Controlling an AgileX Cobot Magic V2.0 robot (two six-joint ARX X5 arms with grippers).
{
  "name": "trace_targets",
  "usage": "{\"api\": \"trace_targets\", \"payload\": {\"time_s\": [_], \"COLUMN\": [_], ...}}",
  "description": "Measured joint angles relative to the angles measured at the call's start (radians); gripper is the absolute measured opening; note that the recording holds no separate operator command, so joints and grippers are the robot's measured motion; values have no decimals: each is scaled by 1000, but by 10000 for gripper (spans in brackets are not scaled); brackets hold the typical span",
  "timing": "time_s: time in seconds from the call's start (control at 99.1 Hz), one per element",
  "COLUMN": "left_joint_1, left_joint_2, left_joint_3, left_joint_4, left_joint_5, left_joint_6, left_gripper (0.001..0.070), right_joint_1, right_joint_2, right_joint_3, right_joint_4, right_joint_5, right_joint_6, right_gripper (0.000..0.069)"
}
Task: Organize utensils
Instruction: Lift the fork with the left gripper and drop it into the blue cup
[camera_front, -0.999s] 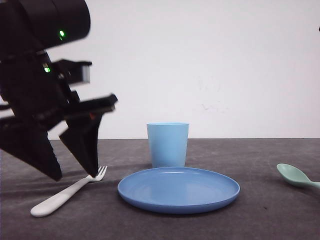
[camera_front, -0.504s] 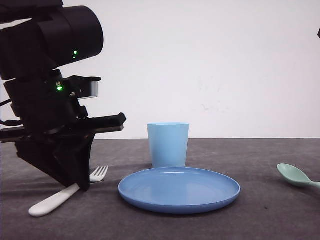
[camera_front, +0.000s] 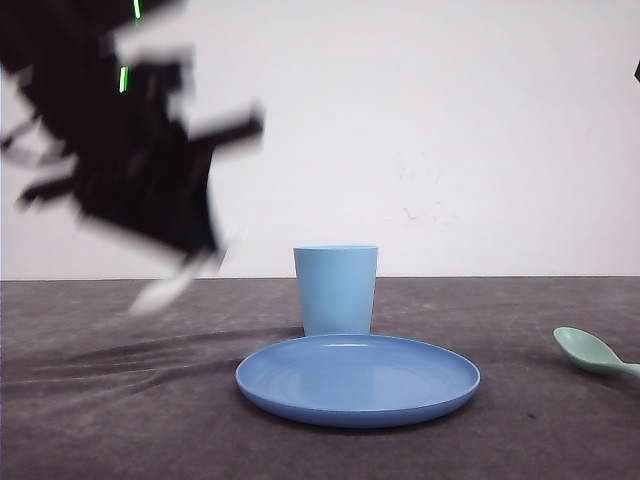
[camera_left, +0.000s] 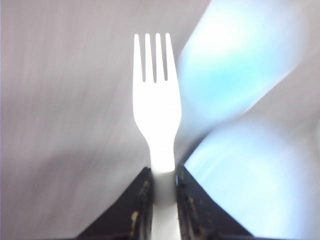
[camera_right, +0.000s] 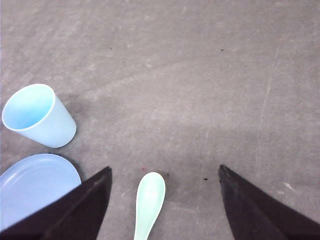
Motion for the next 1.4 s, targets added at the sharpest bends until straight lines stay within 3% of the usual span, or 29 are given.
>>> {"api": "trace_targets", "payload": {"time_s": [0.141,0.313,0.535,0.686,0.908,1.402], "left_joint_1": [-19,-22,-22,-22,-22,-22], "left_joint_2": [-53,2,159,267,376,510], "left_joint_3": [5,5,5,5,5,5], "left_joint_4": [195,415,703,827,928,959], "left_joint_5": [-16,-26,-26,-26,-26,-26], "left_joint_6": [84,179,210,212,216,216], "left_gripper": [40,40,40,40,40,40], "right_joint_1": [0,0,0,0,0,0], "right_joint_2": [0,0,0,0,0,0], "right_joint_3": [0,0,0,0,0,0], "right_joint_4": [0,8,30,30,30,24], "right_joint_5": [6,7,7,7,8,8], "right_joint_6": [-2,-16,-24,-24,-24,-43], "right_gripper": [421,421,421,421,421,421]}}
